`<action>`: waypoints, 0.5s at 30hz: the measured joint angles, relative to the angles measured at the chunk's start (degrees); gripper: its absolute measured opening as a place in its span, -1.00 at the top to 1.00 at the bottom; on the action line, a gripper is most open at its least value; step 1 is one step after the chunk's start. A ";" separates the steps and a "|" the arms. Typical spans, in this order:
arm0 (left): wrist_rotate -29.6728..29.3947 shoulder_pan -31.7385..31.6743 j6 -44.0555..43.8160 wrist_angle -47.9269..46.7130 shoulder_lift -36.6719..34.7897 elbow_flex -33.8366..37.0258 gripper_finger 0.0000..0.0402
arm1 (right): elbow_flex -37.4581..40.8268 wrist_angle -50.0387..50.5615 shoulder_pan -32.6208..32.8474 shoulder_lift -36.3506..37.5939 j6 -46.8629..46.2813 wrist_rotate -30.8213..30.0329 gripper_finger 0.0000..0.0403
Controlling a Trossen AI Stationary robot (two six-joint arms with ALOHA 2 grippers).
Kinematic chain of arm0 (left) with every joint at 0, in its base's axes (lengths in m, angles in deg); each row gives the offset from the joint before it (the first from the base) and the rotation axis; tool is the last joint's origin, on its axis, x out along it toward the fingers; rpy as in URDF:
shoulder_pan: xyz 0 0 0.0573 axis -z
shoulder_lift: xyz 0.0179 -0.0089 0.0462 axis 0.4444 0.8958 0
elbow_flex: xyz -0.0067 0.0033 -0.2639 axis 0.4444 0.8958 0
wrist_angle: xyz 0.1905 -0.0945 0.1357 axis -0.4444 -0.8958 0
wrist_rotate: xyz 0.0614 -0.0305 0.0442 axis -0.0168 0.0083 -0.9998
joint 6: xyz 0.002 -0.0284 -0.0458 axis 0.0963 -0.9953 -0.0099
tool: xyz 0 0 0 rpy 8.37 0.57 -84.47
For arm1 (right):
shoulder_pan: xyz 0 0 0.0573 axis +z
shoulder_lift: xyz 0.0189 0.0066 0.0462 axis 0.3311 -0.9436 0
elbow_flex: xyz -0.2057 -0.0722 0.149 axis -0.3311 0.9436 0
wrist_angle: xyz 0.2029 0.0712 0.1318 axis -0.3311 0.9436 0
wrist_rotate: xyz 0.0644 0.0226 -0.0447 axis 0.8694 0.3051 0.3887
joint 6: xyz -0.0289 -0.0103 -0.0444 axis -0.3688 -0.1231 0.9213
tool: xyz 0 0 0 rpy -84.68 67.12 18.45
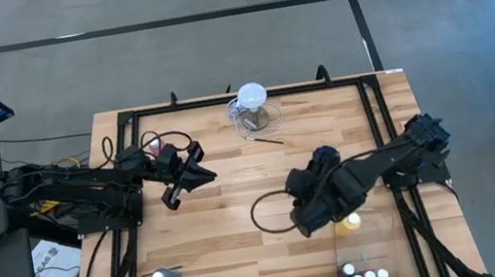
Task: Pick & Place Paint Supplies
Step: Put the black silver paintbrush into the blue cup
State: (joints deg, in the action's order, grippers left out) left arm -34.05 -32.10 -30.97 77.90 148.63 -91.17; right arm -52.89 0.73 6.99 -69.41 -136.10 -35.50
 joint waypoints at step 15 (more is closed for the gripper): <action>-0.20 -0.63 2.24 0.19 0.00 0.00 1.00 | 4.80 -24.36 1.05 8.75 25.01 -12.83 -0.21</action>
State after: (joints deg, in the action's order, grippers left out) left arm -34.25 -32.73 -28.73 78.09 148.63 -91.17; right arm -48.09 -23.63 8.05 -60.66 -111.09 -48.32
